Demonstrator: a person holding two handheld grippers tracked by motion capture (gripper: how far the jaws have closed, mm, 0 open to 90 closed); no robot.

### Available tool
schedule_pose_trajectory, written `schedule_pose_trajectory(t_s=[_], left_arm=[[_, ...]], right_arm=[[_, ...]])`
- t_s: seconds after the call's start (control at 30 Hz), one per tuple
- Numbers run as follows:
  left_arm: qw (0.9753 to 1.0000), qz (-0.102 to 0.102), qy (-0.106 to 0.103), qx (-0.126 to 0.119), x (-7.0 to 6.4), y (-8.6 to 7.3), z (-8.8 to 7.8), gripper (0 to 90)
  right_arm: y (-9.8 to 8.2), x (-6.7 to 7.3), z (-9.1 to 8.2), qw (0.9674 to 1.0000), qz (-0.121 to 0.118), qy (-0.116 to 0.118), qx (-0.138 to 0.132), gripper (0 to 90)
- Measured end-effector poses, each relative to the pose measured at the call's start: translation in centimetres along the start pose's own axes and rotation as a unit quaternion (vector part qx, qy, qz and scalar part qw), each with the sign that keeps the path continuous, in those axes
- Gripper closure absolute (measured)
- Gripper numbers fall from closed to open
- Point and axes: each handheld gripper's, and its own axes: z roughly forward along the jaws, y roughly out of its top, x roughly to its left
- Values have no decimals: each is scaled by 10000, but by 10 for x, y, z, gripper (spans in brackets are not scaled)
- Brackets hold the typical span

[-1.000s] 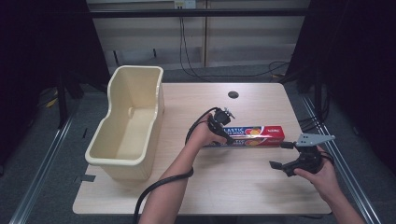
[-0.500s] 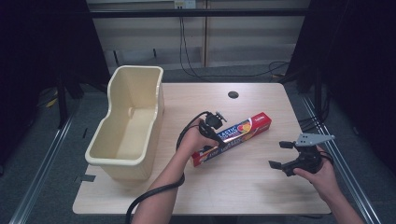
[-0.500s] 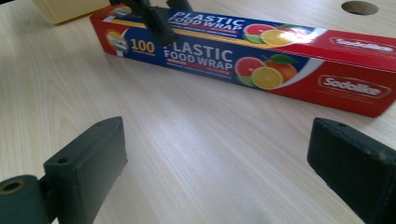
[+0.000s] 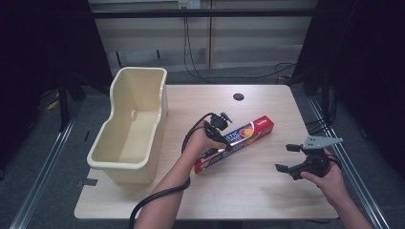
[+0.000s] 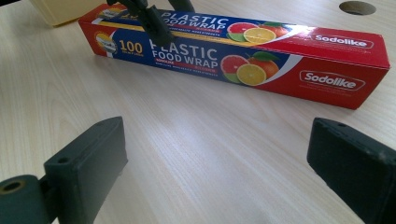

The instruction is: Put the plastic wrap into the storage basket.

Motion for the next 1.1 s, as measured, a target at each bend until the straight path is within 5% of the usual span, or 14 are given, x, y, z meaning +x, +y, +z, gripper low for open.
schedule_pose_trajectory(t_s=[0.47,0.63,0.87,1.03,1.1], left_arm=[[10000,-81,-15,23,-2,16,15,165],[10000,79,-14,-17,-2,17,15,169],[9999,-4,-124,-22,-4,15,20,221],[9998,131,-111,121,-3,13,24,285],[9998,-26,-102,146,-3,14,23,339]], right_arm=[[0,0,-1,10000,4,-11,-22,49],[0,-1,-1,10000,6,-1,-23,50],[0,0,-1,10000,9,-2,-25,50],[0,-1,-2,10000,13,-5,-22,51],[0,-1,-2,10000,13,-7,-27,51]])
